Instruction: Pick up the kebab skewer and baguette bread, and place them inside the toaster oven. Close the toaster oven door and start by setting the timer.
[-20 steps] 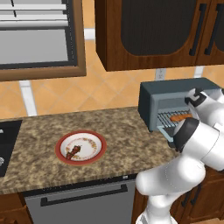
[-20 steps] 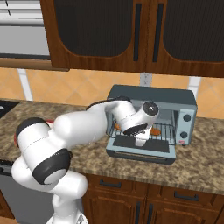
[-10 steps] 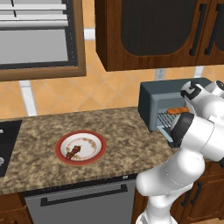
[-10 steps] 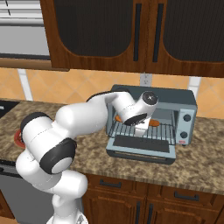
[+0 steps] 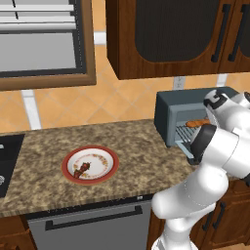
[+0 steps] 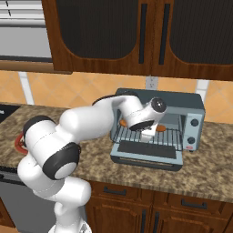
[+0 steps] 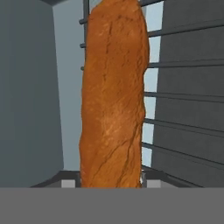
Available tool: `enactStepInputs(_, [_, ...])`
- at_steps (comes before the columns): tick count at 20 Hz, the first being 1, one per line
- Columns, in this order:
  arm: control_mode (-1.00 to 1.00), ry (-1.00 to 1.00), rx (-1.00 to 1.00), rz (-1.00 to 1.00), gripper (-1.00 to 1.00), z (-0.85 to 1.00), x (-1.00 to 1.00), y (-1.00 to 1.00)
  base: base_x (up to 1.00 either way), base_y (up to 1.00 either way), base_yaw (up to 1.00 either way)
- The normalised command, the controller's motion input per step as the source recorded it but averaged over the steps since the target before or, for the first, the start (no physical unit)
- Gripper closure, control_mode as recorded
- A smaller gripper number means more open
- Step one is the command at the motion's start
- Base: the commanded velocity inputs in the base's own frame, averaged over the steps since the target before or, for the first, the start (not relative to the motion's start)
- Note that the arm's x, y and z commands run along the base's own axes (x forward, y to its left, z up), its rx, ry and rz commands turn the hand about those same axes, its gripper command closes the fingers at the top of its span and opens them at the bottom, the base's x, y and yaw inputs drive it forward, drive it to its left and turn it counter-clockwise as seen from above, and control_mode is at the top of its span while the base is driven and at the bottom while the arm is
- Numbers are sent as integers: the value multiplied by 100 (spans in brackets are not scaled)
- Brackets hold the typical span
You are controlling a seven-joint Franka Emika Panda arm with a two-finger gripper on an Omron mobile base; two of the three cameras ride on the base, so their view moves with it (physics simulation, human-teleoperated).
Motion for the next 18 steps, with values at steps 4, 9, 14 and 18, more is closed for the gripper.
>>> enactStepInputs(4, [-100,0,5,0,-100,-3,7,0,0,0,0])
enactStepInputs(9, [-100,0,7,1,-100,-4,2,0,0,0,0])
enactStepInputs(14, [-100,0,8,1,-100,0,-3,-2,0,0,0])
enactStepInputs(18, [-100,0,3,2,-100,47,-70,0,0,0,0])
